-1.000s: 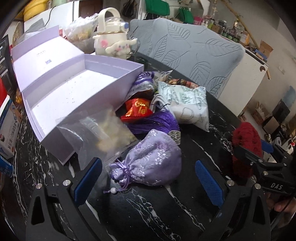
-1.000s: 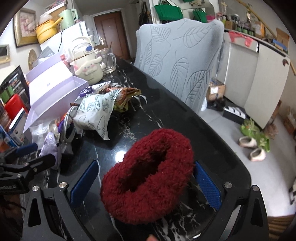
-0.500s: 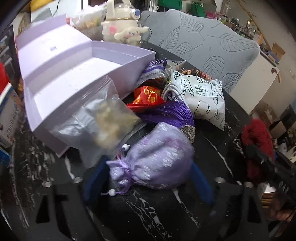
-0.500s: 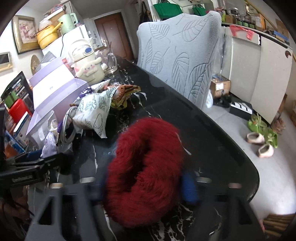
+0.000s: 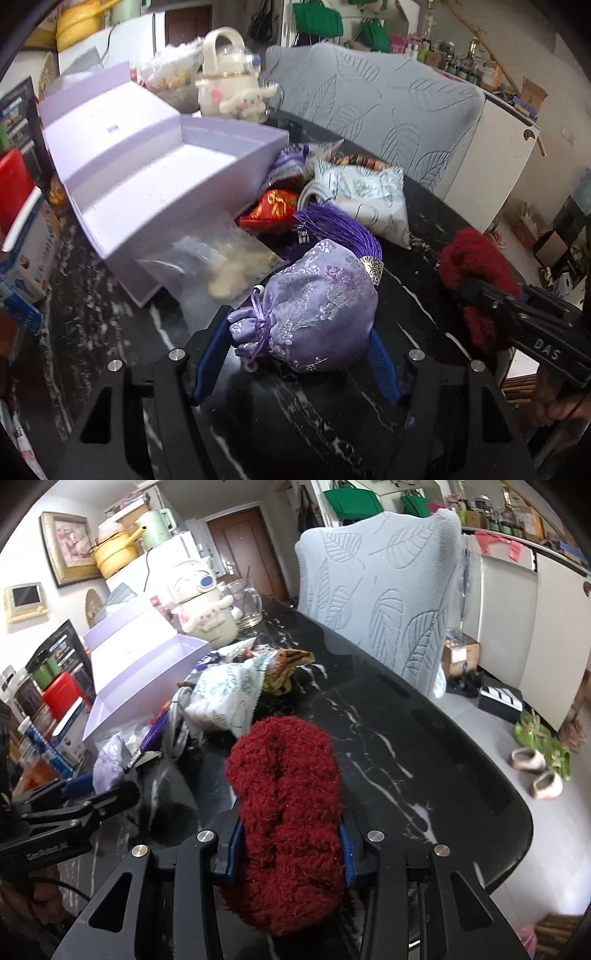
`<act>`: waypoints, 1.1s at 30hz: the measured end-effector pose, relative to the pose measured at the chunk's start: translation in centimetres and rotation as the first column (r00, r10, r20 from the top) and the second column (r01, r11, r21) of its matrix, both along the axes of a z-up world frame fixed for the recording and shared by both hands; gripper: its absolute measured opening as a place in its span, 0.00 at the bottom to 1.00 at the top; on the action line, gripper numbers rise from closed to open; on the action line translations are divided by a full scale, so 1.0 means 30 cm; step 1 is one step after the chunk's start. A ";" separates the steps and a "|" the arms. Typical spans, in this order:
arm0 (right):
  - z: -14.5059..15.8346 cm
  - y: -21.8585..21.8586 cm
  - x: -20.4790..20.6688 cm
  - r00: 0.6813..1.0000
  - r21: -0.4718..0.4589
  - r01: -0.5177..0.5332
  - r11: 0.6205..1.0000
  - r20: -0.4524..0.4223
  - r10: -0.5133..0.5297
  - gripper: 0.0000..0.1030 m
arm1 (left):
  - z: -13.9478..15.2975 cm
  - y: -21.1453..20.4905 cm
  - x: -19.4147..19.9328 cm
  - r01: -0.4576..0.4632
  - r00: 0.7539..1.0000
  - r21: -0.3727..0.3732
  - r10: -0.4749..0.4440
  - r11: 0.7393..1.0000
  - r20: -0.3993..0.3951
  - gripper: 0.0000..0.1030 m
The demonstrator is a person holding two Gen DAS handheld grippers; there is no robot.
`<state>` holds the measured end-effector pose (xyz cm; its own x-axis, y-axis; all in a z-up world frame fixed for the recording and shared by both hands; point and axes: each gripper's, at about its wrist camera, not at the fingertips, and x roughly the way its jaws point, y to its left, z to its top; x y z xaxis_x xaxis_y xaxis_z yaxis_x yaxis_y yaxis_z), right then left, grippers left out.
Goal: Organize soft objects
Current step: 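Lift and carry the scrunchie and sachet with both grippers toward the lavender box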
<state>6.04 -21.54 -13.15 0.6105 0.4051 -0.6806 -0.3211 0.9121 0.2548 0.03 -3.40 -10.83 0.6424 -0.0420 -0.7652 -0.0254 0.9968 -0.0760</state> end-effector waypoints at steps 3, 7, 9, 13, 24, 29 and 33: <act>0.016 0.024 -0.027 1.000 -0.011 -0.021 1.000 0.020 0.021 0.38 | 0.032 0.006 -0.041 0.002 0.999 -0.002 -0.002 1.000 0.032 0.66; 0.040 0.055 -0.067 0.998 -0.017 -0.051 0.999 0.040 0.052 0.38 | 0.061 0.015 -0.082 0.000 0.998 -0.010 0.000 1.000 0.063 0.66; 0.050 0.070 -0.090 0.997 -0.010 -0.066 0.998 0.042 0.067 0.38 | 0.071 0.022 -0.091 0.000 0.997 -0.014 0.001 1.000 0.076 0.66; 0.060 0.096 -0.122 0.994 0.001 -0.099 0.995 0.045 0.099 0.38 | 0.095 0.032 -0.129 -0.008 0.995 -0.022 0.010 1.000 0.099 0.66; 0.124 0.162 -0.199 0.979 0.028 -0.193 0.981 0.074 0.191 0.38 | 0.185 0.047 -0.229 -0.028 0.986 -0.004 0.028 1.000 0.166 0.66; 0.154 0.194 -0.203 0.971 0.031 -0.221 0.975 0.099 0.217 0.38 | 0.226 0.076 -0.248 -0.057 0.977 0.003 0.055 0.998 0.204 0.66; 0.174 0.228 -0.188 0.960 0.029 -0.260 0.965 0.118 0.255 0.38 | 0.242 0.105 -0.242 -0.083 0.973 0.005 0.080 0.996 0.218 0.66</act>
